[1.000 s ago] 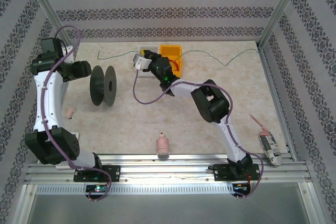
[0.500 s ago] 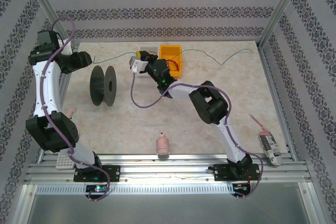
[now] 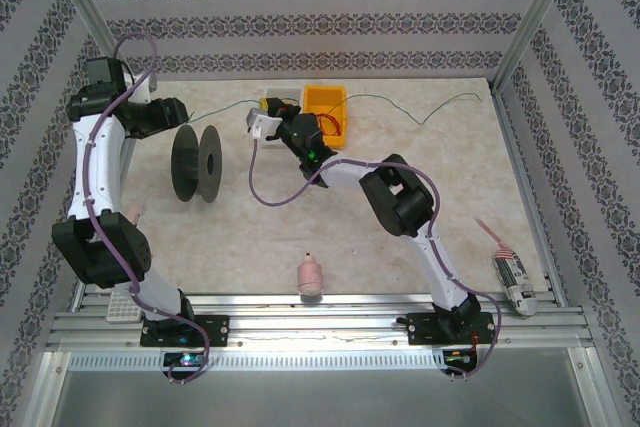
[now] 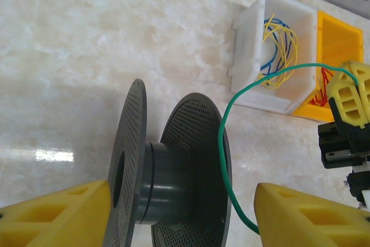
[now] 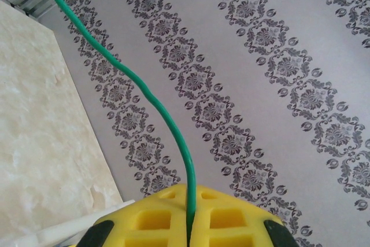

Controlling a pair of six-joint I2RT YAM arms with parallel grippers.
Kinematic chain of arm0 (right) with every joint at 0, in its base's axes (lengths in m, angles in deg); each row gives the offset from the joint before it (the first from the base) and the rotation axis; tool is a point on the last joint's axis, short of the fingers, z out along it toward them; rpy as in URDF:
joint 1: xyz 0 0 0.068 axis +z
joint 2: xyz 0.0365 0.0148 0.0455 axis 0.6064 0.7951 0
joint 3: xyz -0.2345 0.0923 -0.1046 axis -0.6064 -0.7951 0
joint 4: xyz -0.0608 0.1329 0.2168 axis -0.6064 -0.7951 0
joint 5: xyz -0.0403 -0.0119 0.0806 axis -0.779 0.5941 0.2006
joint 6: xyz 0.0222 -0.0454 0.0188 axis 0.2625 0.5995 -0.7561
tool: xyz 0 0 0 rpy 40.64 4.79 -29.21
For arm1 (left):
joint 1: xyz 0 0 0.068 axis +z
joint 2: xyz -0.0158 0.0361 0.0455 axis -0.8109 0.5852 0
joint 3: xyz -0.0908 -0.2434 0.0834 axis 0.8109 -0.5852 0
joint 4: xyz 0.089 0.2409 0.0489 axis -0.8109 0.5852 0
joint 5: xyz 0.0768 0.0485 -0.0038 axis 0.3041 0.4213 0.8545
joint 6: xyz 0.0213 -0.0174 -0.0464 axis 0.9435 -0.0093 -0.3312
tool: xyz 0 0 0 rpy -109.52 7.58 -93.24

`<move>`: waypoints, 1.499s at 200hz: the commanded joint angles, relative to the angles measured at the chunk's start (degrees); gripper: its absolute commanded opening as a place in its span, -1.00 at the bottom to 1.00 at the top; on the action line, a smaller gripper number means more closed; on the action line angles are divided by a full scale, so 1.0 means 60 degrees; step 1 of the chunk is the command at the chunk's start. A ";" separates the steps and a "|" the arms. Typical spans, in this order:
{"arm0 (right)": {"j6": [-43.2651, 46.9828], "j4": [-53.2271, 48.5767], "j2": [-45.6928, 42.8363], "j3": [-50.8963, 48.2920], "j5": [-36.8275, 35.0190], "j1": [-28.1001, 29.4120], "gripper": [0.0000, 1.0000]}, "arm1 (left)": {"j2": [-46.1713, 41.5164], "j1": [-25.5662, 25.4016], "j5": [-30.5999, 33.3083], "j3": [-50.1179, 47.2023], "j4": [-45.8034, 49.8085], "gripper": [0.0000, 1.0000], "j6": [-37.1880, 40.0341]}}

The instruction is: Wrap the cables

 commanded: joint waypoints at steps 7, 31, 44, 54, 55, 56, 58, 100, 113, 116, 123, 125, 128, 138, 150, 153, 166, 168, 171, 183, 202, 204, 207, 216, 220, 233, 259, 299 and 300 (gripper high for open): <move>0.0048 0.0234 0.0172 0.0086 -0.0076 0.0139 -1.00 | -0.0213 -0.0111 -0.0238 -0.0255 -0.0489 0.34 -0.0164; -0.0041 0.0188 0.0218 0.0150 -0.0117 0.0124 -1.00 | -0.0285 -0.0155 -0.0301 -0.0305 -0.0444 0.34 -0.0140; -0.0078 0.0134 0.0256 0.0209 -0.0117 0.0144 -1.00 | -0.0354 -0.0185 -0.0320 -0.0402 -0.0438 0.34 -0.0121; -0.0087 0.0100 0.0278 0.0258 -0.0139 0.0133 -1.00 | -0.0414 -0.0214 -0.0352 -0.0534 -0.0464 0.34 -0.0121; -0.0090 0.0100 0.0278 0.0260 -0.0139 0.0140 -1.00 | -0.0425 -0.0214 -0.0346 -0.0541 -0.0474 0.34 -0.0120; -0.0092 0.0100 0.0277 0.0261 -0.0132 0.0136 -1.00 | -0.0430 -0.0214 -0.0358 -0.0560 -0.0471 0.34 -0.0120; -0.0094 0.0100 0.0280 0.0262 -0.0134 0.0144 -1.00 | -0.0442 -0.0214 -0.0367 -0.0592 -0.0492 0.34 -0.0131; 0.0004 0.0151 0.0262 0.0275 -0.0082 0.0173 -1.00 | -0.0444 -0.0237 -0.0591 -0.0880 -0.0761 0.34 -0.0273; 0.0020 0.0171 0.0248 0.0258 -0.0093 0.0202 -1.00 | -0.0342 -0.0244 -0.0657 -0.0739 -0.0803 0.34 -0.0321; 0.0010 0.0173 0.0255 0.0258 -0.0090 0.0199 -1.00 | -0.0310 -0.0244 -0.0670 -0.0708 -0.0824 0.34 -0.0324; 0.0022 0.0173 0.0248 0.0262 -0.0084 0.0217 -1.00 | -0.0209 -0.0255 -0.0704 -0.0586 -0.0821 0.34 -0.0339; 0.0030 0.0173 0.0248 0.0255 -0.0093 0.0216 -1.00 | -0.0174 -0.0254 -0.0717 -0.0551 -0.0817 0.34 -0.0340; 0.0024 0.0173 0.0247 0.0252 -0.0088 0.0217 -1.00 | -0.0141 -0.0258 -0.0741 -0.0494 -0.0800 0.34 -0.0340; 0.0036 0.0159 0.0263 0.0261 -0.0090 0.0226 -1.00 | 0.0004 -0.0277 -0.0832 -0.0320 -0.0787 0.34 -0.0358; 0.0041 0.0145 0.0262 0.0258 -0.0088 0.0241 -1.00 | 0.0165 -0.0287 -0.0908 -0.0147 -0.0752 0.34 -0.0354; 0.0040 0.0133 0.0264 0.0273 -0.0095 0.0248 -1.00 | 0.0196 -0.0295 -0.0934 -0.0124 -0.0755 0.34 -0.0354; 0.0046 0.0117 0.0262 0.0280 -0.0116 0.0256 -1.00 | 0.0306 -0.0315 -0.1017 -0.0038 -0.0741 0.34 -0.0354; 0.0051 0.0115 0.0262 0.0289 -0.0123 0.0269 -1.00 | 0.0321 -0.0324 -0.1023 -0.0033 -0.0746 0.34 -0.0343; 0.0039 0.0107 0.0262 0.0291 -0.0121 0.0264 -1.00 | 0.0338 -0.0318 -0.1028 -0.0027 -0.0734 0.34 -0.0340; 0.0009 0.0085 0.0276 0.0328 -0.0172 0.0269 -1.00 | 0.0397 -0.0318 -0.1087 -0.0003 -0.0691 0.34 -0.0312; -0.0029 0.0057 0.0291 0.0431 -0.0308 0.0266 -1.00 | 0.0363 -0.0332 -0.1107 -0.0072 -0.0646 0.34 -0.0254; -0.0015 0.0056 0.0291 0.0444 -0.0328 0.0264 -1.00 | 0.0357 -0.0332 -0.1096 -0.0086 -0.0634 0.34 -0.0241; -0.0033 0.0056 0.0299 0.0462 -0.0366 0.0264 -1.00 | 0.0335 -0.0332 -0.1082 -0.0094 -0.0636 0.34 -0.0225; -0.0048 0.0027 0.0313 0.0530 -0.0433 0.0262 -1.00 | 0.0290 -0.0332 -0.1024 -0.0139 -0.0579 0.34 -0.0173; -0.0043 0.0003 0.0320 0.0572 -0.0481 0.0255 -1.00 | 0.0272 -0.0332 -0.1012 -0.0140 -0.0543 0.34 -0.0144; -0.0090 -0.0048 0.0350 0.0711 -0.0658 0.0253 -1.00 | 0.0220 -0.0331 -0.0935 -0.0153 -0.0404 0.34 -0.0042; -0.0172 -0.0156 0.0430 0.0998 -0.1044 0.0254 -1.00 | 0.0057 -0.0332 -0.0752 -0.0168 -0.0154 0.34 0.0124; -0.0268 -0.0251 0.0466 0.1200 -0.1253 0.0281 -1.00 | -0.0138 -0.0332 -0.0660 -0.0302 0.0130 0.34 0.0320; -0.0276 -0.0244 0.0459 0.1215 -0.1253 0.0280 -1.00 | -0.0148 -0.0332 -0.0654 -0.0316 0.0131 0.34 0.0327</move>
